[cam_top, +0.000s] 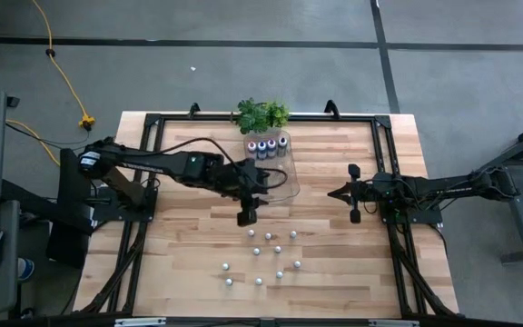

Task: Pick & Place food coloring
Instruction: Put the bottom small green food coloring bottle into the transparent bin

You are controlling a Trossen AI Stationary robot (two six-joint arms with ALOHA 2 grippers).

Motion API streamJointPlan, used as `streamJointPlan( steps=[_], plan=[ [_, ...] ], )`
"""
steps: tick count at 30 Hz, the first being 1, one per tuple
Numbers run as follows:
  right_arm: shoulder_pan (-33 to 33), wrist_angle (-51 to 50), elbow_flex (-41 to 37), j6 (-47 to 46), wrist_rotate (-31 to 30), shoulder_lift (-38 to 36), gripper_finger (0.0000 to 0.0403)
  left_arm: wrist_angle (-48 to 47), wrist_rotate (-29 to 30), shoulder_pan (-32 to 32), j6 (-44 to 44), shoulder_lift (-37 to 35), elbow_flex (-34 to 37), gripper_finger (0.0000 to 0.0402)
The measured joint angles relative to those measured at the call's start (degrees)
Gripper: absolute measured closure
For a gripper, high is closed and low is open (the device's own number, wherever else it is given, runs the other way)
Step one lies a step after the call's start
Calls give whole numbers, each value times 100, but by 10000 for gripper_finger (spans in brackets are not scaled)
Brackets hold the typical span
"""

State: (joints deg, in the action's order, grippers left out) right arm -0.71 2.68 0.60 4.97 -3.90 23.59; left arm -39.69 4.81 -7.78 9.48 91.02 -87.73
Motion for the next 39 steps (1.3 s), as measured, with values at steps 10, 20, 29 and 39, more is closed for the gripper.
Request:
streamJointPlan(
  steps=[10, 20, 29, 39],
  plan=[
    [-2, 0, -2, 0, 2, 0, 402, 1393, -137, -460, 876, -1063, 1999, 275],
    [0, -1, 0, 0, 2, 0, 402, 1686, 133, -1253, 1168, -2391, 3473, 275],
    [-1, -3, -1, 0, 2, 1, 402, 1814, 14, -2118, 619, -2758, 4324, 275],
    [0, -3, -1, 0, 2, 2, 402, 2416, -243, -2347, -223, -2413, 4779, 275]
  ],
)
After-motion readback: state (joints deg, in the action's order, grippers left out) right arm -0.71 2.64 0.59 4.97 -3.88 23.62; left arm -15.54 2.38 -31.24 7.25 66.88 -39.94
